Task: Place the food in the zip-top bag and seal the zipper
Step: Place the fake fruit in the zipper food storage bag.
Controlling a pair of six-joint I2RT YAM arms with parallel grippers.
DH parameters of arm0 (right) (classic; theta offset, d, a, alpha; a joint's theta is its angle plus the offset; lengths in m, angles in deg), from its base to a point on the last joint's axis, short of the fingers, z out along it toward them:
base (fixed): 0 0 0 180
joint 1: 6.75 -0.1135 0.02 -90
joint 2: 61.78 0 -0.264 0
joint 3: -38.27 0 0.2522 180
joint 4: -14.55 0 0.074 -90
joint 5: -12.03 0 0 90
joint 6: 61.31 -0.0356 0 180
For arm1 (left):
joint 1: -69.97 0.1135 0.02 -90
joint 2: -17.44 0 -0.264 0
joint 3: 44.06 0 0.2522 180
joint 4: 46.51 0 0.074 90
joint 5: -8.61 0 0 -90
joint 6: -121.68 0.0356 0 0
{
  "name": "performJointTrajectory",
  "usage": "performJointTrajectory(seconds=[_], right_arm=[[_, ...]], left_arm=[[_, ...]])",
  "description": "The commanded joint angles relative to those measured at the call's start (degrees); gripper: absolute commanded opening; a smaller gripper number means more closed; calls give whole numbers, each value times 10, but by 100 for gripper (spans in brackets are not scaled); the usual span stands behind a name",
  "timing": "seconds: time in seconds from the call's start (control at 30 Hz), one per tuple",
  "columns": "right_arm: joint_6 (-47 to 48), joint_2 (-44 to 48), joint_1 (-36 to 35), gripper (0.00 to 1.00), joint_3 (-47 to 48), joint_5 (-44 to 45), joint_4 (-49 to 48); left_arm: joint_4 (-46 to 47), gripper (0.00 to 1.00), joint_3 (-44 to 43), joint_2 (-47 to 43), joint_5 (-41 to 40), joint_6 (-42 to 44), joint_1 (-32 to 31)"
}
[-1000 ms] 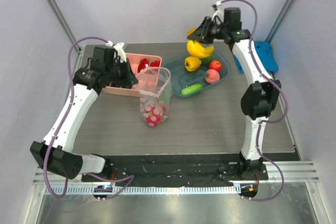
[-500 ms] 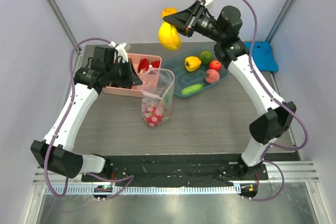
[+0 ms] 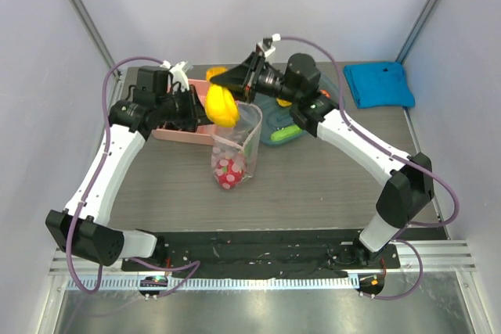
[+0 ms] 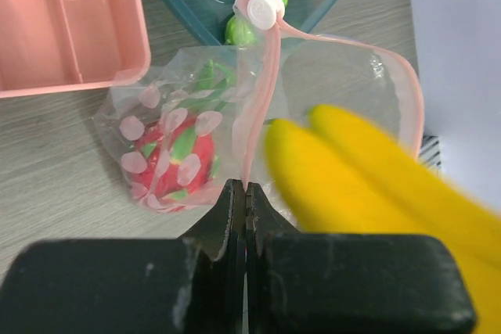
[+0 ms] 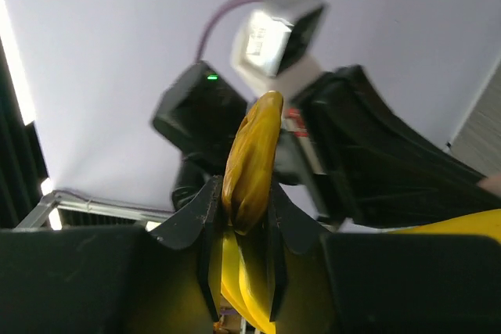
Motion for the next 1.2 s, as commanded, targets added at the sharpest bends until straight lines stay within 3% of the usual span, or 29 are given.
performJointTrajectory(seconds=[0.0,0.3,0.33,0.37,0.43,0.5,0.57,0.6,0.63,0.67,0.73,0.77,1.0,1.17], right_arm=[[-5,39,-6,1,-65,16,-12],[66,51,-4,1,-146,22,-28],[72,52,-4,4,-148,15,-38],[76,53,-5,19,-149,12,-42],[123,58,-5,36,-143,2,-49],[215,74,-4,43,-131,1,-42],[320,100,-12,32,-110,21,17],[415,107,-17,34,-105,32,44],[449,112,-21,58,-99,37,93],[475,115,-23,71,-94,18,107],[535,124,-22,94,-84,-9,137],[549,126,-23,98,-80,-22,144],[615,132,11,100,-32,-77,234],[692,122,37,93,2,-23,363]], left_arm=[[35,0,1,-29,37,-23,4],[39,0,25,-63,37,-31,6],[39,0,25,-64,37,-32,6],[37,0,25,-64,36,-32,7],[38,0,24,-65,39,-29,7],[37,0,23,-66,42,-27,8],[38,0,20,-65,46,-25,7],[39,0,18,-66,47,-23,8],[37,0,16,-64,50,-21,7],[36,0,15,-64,53,-19,8],[36,0,14,-65,58,-13,8],[37,0,13,-65,59,-12,8],[38,0,14,-64,79,5,8],[39,0,14,-69,85,9,8]])
